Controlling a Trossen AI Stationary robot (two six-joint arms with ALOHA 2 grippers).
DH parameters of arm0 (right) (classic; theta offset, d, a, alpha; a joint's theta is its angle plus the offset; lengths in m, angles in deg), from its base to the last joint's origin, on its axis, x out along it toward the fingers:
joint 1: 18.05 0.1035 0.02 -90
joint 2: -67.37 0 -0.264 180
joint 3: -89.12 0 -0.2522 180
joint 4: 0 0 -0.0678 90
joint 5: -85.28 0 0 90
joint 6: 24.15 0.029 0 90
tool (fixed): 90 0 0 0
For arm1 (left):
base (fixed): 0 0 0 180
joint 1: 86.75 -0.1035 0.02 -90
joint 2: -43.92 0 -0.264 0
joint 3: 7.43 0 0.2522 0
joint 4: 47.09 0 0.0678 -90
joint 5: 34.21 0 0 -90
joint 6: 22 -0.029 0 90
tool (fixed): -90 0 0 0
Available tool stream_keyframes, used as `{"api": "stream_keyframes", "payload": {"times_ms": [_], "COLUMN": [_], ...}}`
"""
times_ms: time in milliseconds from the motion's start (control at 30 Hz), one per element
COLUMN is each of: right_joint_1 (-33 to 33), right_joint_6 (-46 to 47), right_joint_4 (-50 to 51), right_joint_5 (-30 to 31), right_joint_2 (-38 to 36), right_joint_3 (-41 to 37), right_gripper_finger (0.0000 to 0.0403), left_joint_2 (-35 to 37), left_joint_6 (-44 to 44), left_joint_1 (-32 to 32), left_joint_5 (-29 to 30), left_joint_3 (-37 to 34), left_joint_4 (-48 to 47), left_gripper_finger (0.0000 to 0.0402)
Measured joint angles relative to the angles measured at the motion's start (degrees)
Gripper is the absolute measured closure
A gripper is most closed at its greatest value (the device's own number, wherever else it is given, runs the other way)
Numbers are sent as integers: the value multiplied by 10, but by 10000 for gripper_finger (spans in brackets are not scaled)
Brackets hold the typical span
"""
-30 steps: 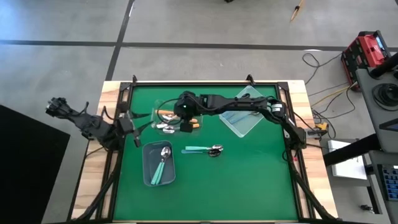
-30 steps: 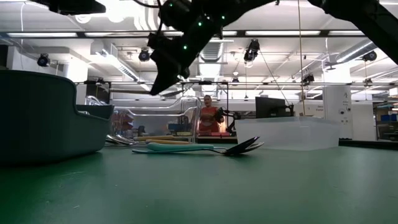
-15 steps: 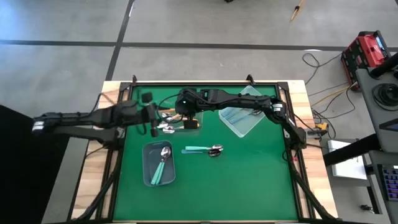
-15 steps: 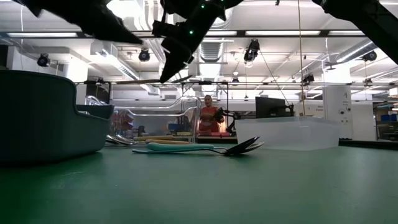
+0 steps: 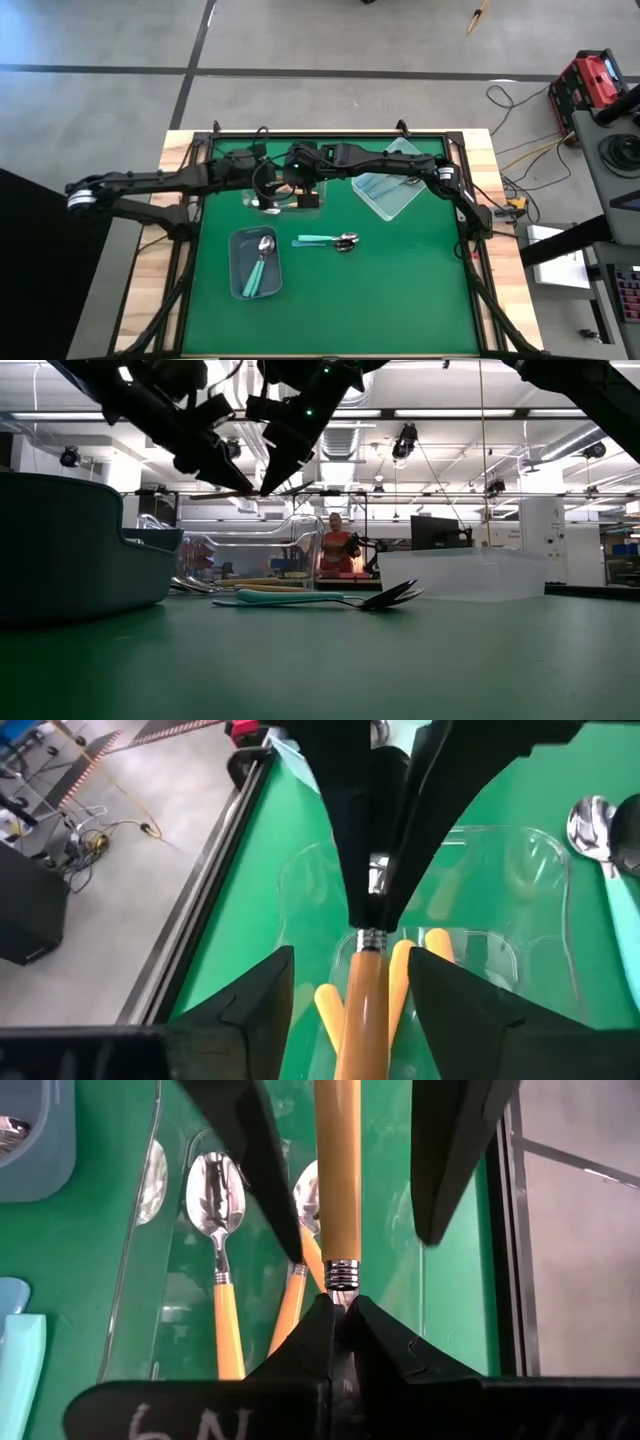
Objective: Sort silverware by color (type)
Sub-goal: Put the orange spoon into the transparent bin
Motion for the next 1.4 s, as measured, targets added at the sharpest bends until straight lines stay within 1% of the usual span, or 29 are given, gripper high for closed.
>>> {"api": "stream_keyframes", "payload": {"times_ms": [133, 200, 267, 333, 433, 600, 700, 833, 900, 1000, 1067, 1133, 1233, 1333, 1400], "right_joint_1": [0, 0, 0, 0, 0, 0, 0, -1, -1, -4, -8, -11, -16, -20, -23], "right_joint_6": [0, 0, 0, -1, -2, -3, 15, 44, 48, 55, 58, 59, 60, 71, 79], "right_joint_4": [0, 0, 0, 0, 0, -1, -10, -26, -26, -19, -2, 26, 80, 132, 169], "right_joint_5": [0, 0, 0, 0, 0, -1, 1, 2, 0, 10, 31, 46, 46, 45, 45], "right_joint_2": [0, 0, 0, 0, 0, 0, 0, 0, 1, 0, -4, -12, -28, -48, -62], "right_joint_3": [0, 0, 0, 0, -1, -1, -1, -1, 1, 12, 22, 35, 54, 61, 64], "right_gripper_finger": [390, 390, 390, 390, 390, 389, 373, 324, 302, 282, 277, 275, 274, 273, 273], "left_joint_2": [-38, -52, -64, -71, -77, -77, -71, -69, -69, -67, -67, -67, -67, -67, -68], "left_joint_6": [-10, -12, -18, -24, -26, -26, -13, 6, 10, 15, 22, 34, 39, 40, 40], "left_joint_1": [-6, -6, -6, -6, -6, -5, -5, -7, -7, -9, -15, -23, -33, -41, -46], "left_joint_5": [-1, -1, -1, -1, -1, -4, 0, 16, 43, 103, 120, 120, 115, 113, 101], "left_joint_3": [0, 0, 0, 0, 0, 0, 0, 0, 0, 0, 0, 0, 0, 0, 0], "left_joint_4": [10, 19, 28, 36, 60, 59, 55, 45, 20, -18, -47, -66, -89, -89, -88], "left_gripper_finger": [211, 214, 225, 244, 284, 373, 375, 375, 375, 375, 375, 375, 375, 375, 375]}}
